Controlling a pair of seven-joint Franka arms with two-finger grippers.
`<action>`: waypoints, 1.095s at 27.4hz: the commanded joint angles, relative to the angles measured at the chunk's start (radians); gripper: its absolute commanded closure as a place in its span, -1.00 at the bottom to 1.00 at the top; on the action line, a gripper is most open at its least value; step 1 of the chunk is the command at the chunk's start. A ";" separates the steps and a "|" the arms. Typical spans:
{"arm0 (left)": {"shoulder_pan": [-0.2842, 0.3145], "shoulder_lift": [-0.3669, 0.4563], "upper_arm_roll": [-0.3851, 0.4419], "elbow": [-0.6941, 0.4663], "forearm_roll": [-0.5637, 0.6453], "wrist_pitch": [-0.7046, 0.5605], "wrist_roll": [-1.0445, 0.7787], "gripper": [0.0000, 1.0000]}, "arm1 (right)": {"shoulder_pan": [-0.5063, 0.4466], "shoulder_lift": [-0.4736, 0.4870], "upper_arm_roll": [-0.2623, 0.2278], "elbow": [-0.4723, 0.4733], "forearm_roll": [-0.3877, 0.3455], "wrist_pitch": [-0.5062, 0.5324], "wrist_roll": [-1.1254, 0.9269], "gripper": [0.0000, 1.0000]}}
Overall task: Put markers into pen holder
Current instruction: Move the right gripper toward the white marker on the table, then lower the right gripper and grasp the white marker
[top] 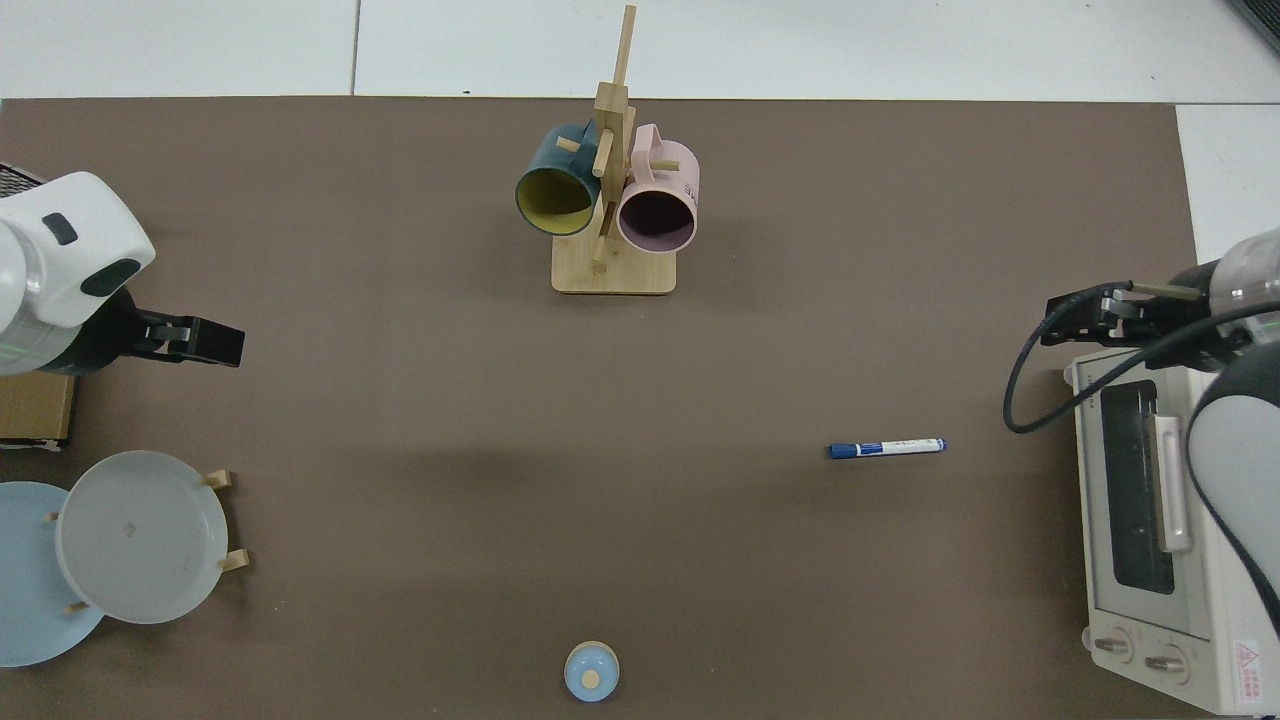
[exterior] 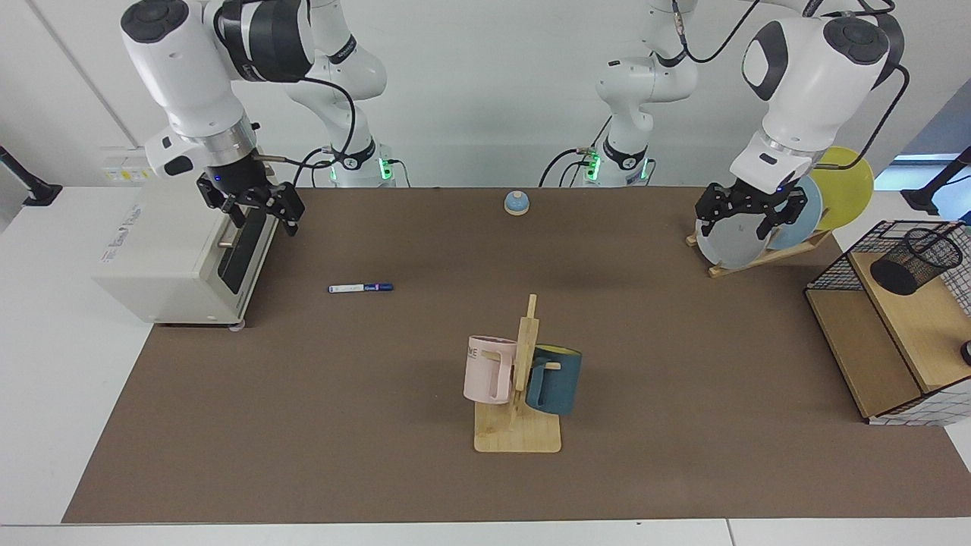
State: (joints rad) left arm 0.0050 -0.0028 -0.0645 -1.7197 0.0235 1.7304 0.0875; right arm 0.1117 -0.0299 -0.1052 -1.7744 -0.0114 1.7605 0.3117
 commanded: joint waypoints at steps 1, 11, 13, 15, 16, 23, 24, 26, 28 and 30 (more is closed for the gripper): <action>-0.007 -0.025 0.009 -0.035 -0.014 0.020 0.014 -1.00 | -0.004 -0.022 0.010 -0.117 0.018 0.099 0.251 -1.00; -0.007 -0.028 0.009 -0.044 -0.014 0.018 0.015 -1.00 | 0.017 0.028 0.012 -0.350 0.044 0.381 0.766 -1.00; -0.007 -0.028 0.009 -0.044 -0.014 0.026 0.031 -1.00 | 0.031 0.028 0.012 -0.367 0.054 0.386 0.854 -1.00; -0.007 -0.029 0.009 -0.049 -0.014 0.025 0.035 -1.00 | 0.036 0.028 0.012 -0.387 0.071 0.387 0.920 -1.00; -0.007 -0.032 0.009 -0.052 -0.014 0.025 0.035 -1.00 | 0.036 0.028 0.012 -0.402 0.080 0.390 0.949 -1.00; -0.007 -0.039 0.011 -0.060 -0.014 0.023 0.035 -1.00 | 0.034 0.027 0.010 -0.508 0.128 0.442 1.032 -1.00; -0.007 -0.040 0.011 -0.061 -0.014 0.023 0.035 -1.00 | 0.032 0.031 0.010 -0.514 0.128 0.458 1.040 -1.00; -0.007 -0.040 0.011 -0.061 -0.014 0.021 0.035 -1.00 | 0.034 0.039 0.012 -0.533 0.128 0.493 1.047 -1.00; -0.007 -0.040 0.011 -0.064 -0.014 0.020 0.035 -1.00 | 0.036 0.053 0.010 -0.554 0.128 0.530 1.072 -1.00; -0.007 -0.042 0.011 -0.066 -0.014 0.021 0.035 -1.00 | 0.032 0.057 0.010 -0.579 0.128 0.563 1.087 -1.00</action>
State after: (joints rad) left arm 0.0050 -0.0062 -0.0638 -1.7358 0.0235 1.7307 0.1072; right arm 0.1499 0.0255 -0.0967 -2.2846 0.1015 2.2300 1.3472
